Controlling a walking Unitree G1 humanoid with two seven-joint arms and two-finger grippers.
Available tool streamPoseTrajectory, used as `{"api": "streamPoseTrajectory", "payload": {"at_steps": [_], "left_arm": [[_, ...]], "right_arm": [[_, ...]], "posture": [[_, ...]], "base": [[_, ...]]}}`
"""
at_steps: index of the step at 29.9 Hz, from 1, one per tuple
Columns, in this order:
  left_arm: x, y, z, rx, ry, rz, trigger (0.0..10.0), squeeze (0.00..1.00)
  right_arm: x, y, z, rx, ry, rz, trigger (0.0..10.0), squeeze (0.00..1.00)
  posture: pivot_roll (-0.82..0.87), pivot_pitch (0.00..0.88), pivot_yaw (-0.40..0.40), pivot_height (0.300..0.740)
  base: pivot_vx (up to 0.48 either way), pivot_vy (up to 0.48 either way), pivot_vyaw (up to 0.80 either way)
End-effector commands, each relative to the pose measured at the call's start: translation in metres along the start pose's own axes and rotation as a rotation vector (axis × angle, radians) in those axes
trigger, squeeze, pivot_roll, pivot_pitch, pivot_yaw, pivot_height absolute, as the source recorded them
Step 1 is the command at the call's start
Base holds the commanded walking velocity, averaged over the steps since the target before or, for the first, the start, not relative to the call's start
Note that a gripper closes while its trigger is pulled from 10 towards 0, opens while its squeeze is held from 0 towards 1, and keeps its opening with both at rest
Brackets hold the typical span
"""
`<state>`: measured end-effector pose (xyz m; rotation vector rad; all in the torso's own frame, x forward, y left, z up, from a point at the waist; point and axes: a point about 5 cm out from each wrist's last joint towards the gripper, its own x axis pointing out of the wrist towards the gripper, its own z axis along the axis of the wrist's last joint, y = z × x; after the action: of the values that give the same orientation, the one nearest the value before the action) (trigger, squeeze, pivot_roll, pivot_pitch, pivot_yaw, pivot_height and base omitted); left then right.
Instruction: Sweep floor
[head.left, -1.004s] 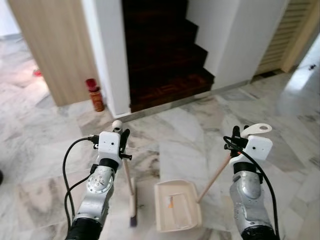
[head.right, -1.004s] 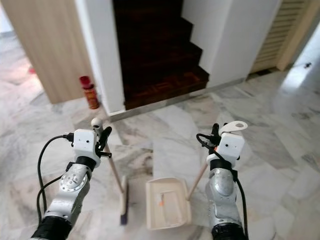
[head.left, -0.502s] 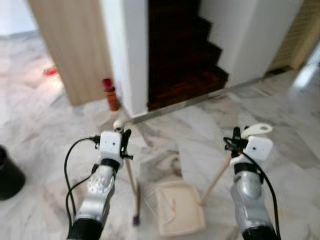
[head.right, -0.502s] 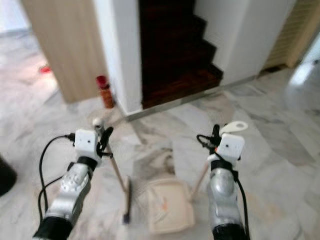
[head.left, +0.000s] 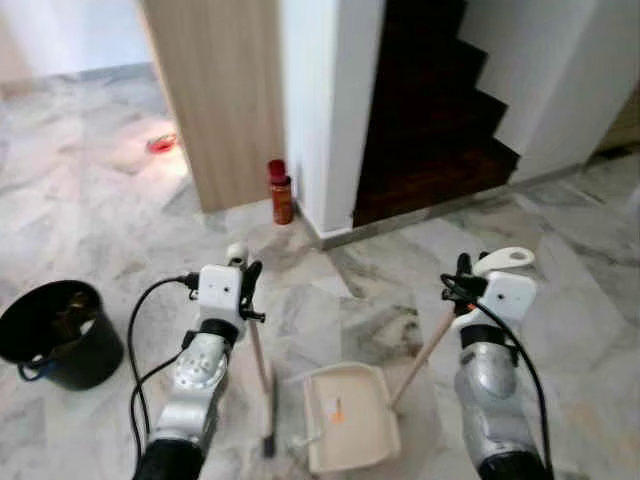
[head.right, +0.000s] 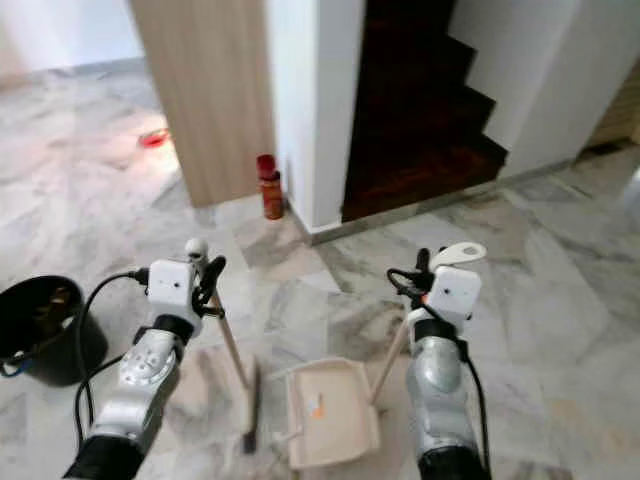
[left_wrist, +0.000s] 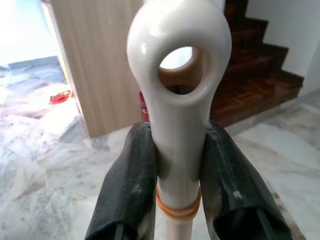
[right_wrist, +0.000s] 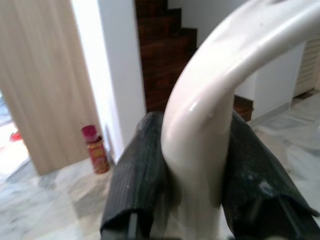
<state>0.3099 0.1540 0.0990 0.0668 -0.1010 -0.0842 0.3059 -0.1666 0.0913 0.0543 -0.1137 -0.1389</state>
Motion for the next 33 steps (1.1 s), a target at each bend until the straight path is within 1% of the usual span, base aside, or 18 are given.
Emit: {"api": "streamPoseTrajectory", "payload": {"at_steps": [1,9,12,17,19,24,28,33], "left_arm": [[0.004,-0.002,0.013,0.03,-0.059,-0.014,10.0,0.0],[0.003,-0.002,0.014,0.021,-0.059,-0.038,10.0,0.0],[0.003,-0.003,0.017,0.026,-0.075,-0.054,10.0,0.0],[0.002,-0.002,0.017,0.028,-0.076,-0.044,10.0,0.0],[0.001,0.0,0.016,0.032,-0.071,-0.047,10.0,0.0],[0.001,0.0,0.016,0.036,-0.068,-0.05,10.0,0.0],[0.002,-0.001,0.016,0.03,-0.066,-0.043,10.0,0.0],[0.003,-0.001,0.016,0.027,-0.064,-0.043,10.0,0.0]], "right_arm": [[0.003,0.0,0.008,0.044,-0.039,-0.012,10.0,0.0],[0.001,0.009,0.004,0.054,-0.02,0.015,10.0,0.0],[0.002,0.008,0.006,0.05,-0.031,0.005,10.0,0.0],[0.005,0.0,0.011,0.041,-0.057,-0.022,10.0,0.0],[0.007,-0.006,0.014,0.038,-0.069,-0.057,10.0,0.0],[0.009,-0.013,0.014,0.038,-0.065,-0.095,10.0,0.0],[0.011,-0.018,0.014,0.027,-0.057,-0.094,10.0,0.0],[0.014,-0.021,0.017,0.018,-0.066,-0.101,10.0,0.0]], "posture": [[0.03,0.0,0.002,0.74],[0.03,0.0,0.012,0.74],[0.03,0.0,0.012,0.74],[0.03,0.0,0.011,0.74],[0.02,0.0,0.021,0.74],[0.02,0.0,0.017,0.74],[0.02,0.0,0.013,0.74],[0.02,0.0,0.008,0.74]], "base": [[0.0,0.48,0.0],[0.0,0.475,0.0],[0.0,0.0,0.0],[0.0,0.0,0.0],[0.0,0.0,0.0],[0.0,0.0,0.0],[0.0,0.0,-0.8],[0.0,0.0,-0.8]]}}
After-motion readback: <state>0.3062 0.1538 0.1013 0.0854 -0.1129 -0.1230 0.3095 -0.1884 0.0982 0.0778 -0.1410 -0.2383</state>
